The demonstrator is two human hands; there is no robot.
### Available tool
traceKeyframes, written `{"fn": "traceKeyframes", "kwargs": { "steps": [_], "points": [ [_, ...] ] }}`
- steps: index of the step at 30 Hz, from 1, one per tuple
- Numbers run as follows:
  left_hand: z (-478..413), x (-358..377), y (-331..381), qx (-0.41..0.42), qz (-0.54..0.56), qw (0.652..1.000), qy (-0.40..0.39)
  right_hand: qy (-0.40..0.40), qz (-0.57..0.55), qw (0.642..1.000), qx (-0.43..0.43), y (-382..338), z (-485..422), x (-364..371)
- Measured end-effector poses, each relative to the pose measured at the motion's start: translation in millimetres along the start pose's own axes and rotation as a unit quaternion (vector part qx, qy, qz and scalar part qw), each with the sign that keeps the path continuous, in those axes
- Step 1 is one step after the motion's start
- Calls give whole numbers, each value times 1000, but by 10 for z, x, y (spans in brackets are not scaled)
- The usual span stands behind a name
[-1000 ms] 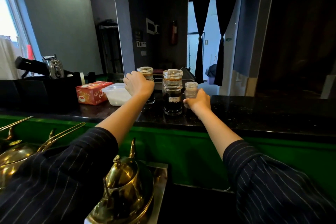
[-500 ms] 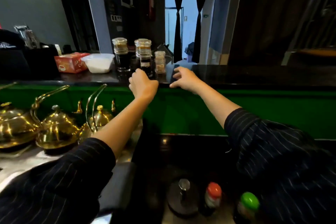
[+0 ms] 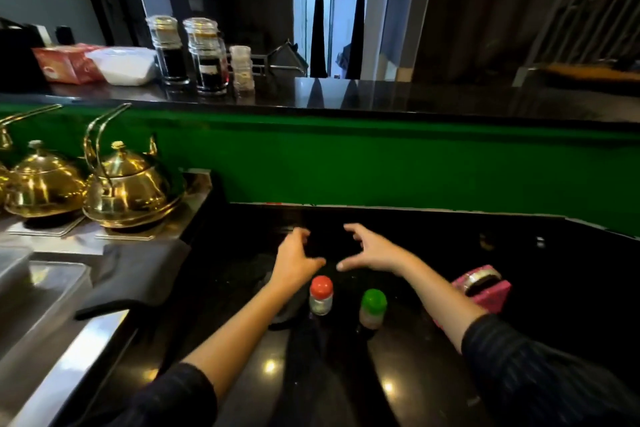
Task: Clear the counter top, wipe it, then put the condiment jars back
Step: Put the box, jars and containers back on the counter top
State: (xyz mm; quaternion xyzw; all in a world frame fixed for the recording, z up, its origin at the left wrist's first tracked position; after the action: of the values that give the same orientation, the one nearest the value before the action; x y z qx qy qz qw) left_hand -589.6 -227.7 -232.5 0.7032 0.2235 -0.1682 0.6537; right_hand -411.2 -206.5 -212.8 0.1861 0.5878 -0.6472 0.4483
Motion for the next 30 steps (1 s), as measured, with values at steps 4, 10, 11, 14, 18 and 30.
{"fn": "traceKeyframes", "kwargs": {
  "steps": [4,10,11,14,18,30],
  "points": [
    [215,490,-349,-68,-55,991,-100,-26,23,998,52,580,250,498],
    [313,791,-512,-68,-82,992,-69,76,-14,995,64,934,394,819],
    [326,805,-507,-69,-80,992,-63,75,-11,996,56,953,385,805],
    [330,804,-444,-85,-80,990,-75,31,18,999,37,987,307,712],
    [158,516,-48,-51,-78,992,-88,-15,54,998,-28,847,120,245],
    [-1179,-1308,1952,93,-45,993,48,69,-11,960,-271,-1069,-274,-2046]
  ]
}}
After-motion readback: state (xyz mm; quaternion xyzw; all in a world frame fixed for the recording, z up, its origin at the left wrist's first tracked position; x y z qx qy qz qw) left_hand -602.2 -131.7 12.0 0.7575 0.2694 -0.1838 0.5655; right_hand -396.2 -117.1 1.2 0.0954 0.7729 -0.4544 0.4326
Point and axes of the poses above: each hand's wrist, its own z-axis away from the middle knuckle, its own x-axis out of the palm, y = z × x, the point moved 3 cm from there along -z, towards the middle knuckle, and after that the axes turned 7 degrees about z, right-handed, at the moved point
